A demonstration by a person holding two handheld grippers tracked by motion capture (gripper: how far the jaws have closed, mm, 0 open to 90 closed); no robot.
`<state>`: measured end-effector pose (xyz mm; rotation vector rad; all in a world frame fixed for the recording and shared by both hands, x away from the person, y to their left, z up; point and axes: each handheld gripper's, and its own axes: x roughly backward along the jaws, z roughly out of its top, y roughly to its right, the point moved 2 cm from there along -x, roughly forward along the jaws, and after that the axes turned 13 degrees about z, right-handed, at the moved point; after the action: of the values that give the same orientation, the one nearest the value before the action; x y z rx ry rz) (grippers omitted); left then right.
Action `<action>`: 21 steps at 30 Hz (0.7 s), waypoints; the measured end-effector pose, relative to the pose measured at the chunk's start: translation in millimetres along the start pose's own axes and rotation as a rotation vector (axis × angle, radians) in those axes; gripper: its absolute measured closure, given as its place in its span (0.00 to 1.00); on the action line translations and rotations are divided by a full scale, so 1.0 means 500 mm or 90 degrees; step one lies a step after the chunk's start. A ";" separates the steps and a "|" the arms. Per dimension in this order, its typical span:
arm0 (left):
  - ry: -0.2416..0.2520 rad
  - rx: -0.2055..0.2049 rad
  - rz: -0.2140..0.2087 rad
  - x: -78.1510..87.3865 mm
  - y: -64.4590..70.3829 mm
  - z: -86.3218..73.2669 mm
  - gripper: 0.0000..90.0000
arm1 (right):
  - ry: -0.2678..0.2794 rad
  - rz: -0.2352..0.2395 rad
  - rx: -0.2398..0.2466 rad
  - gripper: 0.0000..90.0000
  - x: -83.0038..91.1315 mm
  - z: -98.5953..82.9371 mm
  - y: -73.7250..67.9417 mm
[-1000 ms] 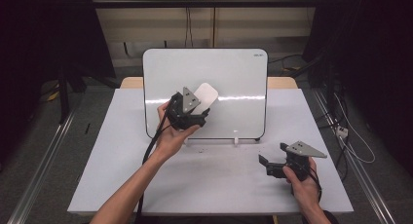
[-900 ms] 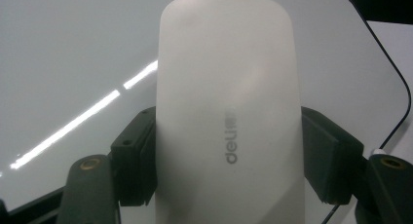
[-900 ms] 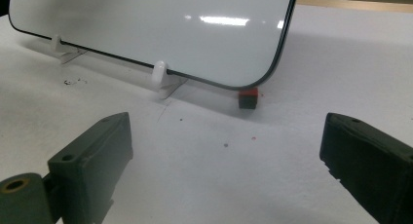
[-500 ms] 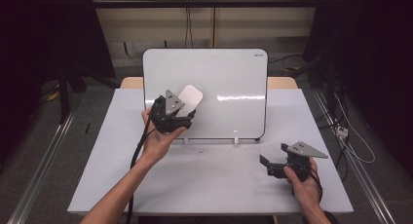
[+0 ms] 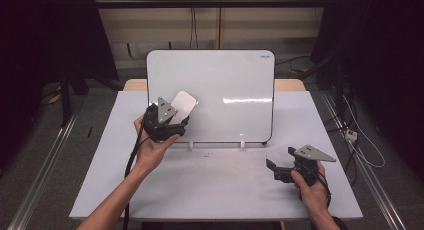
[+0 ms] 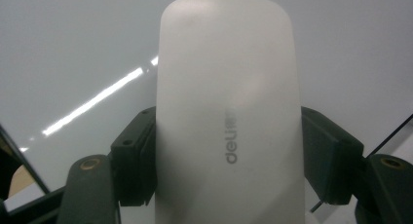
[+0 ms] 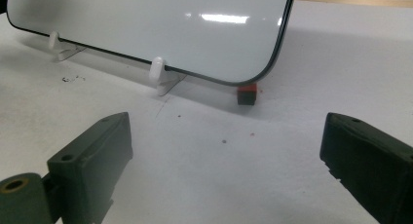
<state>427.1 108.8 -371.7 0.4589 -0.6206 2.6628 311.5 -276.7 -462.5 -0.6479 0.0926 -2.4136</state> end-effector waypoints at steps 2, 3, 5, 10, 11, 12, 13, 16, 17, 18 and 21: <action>0.000 0.003 0.006 0.001 -0.007 -0.005 0.35 | 0.000 0.000 0.000 0.06 0.000 0.000 0.000; -0.002 0.002 0.006 0.002 -0.010 -0.006 0.35 | 0.000 -0.001 0.000 0.06 0.000 0.000 0.000; -0.004 0.001 0.007 0.003 -0.014 -0.010 0.35 | 0.000 0.000 -0.001 0.06 0.000 0.000 -0.001; -0.011 -0.003 0.023 0.009 -0.028 -0.027 0.35 | -0.003 -0.004 0.005 0.06 0.002 0.000 -0.001; -0.014 -0.003 0.026 0.008 -0.031 -0.032 0.35 | -0.001 -0.004 0.002 0.06 0.002 0.001 -0.001; -0.019 -0.005 0.031 0.006 -0.035 -0.037 0.35 | -0.002 -0.005 0.003 0.06 0.002 0.001 -0.001; -0.024 -0.004 0.034 0.005 -0.038 -0.042 0.35 | 0.000 -0.005 0.001 0.06 0.000 0.001 0.000; -0.032 -0.005 0.035 0.000 -0.042 -0.055 0.35 | 0.003 -0.004 -0.001 0.06 -0.003 0.003 0.000; -0.034 -0.006 0.036 -0.002 -0.041 -0.058 0.35 | 0.001 -0.003 -0.002 0.06 -0.005 0.004 -0.001; -0.038 -0.012 0.036 -0.005 -0.041 -0.061 0.35 | 0.000 -0.002 0.000 0.06 -0.006 0.004 -0.002; -0.043 -0.023 0.039 -0.014 -0.038 -0.071 0.35 | 0.001 -0.002 0.002 0.06 -0.007 0.005 -0.002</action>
<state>433.0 139.8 -397.8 0.5297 -0.7124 2.6975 314.4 -273.4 -461.8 -0.6463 0.0887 -2.4173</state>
